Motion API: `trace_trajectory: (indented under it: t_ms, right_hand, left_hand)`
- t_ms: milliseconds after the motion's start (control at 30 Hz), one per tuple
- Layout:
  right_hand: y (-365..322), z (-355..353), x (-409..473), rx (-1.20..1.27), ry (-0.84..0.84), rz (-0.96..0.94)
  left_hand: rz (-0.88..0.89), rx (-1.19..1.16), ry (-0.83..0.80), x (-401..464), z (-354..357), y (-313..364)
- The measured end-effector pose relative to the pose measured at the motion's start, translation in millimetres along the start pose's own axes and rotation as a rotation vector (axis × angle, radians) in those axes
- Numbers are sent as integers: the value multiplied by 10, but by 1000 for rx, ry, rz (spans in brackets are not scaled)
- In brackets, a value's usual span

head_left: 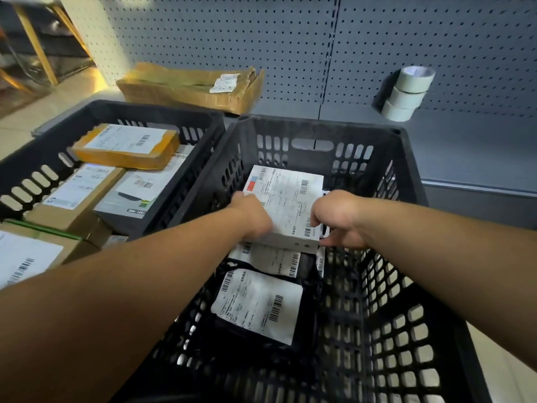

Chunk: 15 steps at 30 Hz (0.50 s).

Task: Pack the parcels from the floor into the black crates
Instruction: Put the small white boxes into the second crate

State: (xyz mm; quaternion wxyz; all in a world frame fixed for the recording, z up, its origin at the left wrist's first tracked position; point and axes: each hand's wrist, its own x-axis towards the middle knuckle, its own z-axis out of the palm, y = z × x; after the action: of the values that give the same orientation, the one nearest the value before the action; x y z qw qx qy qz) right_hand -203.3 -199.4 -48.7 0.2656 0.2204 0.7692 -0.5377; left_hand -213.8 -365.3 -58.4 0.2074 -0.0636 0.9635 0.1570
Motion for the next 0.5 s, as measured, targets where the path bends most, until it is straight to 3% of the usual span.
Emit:
trace_trajectory:
  t_ms: [167,367,500]
  right_hand:
    - [45,103,46,-202,-44,47]
    - [-31,150,39,-712,-195,45]
    - [-25,160,99,-800,-212,34]
  left_hand:
    - [120,164,-17,92,182,-133]
    - [135,387,9,89,211,-141]
    - [114,515,-8,85,197,-73]
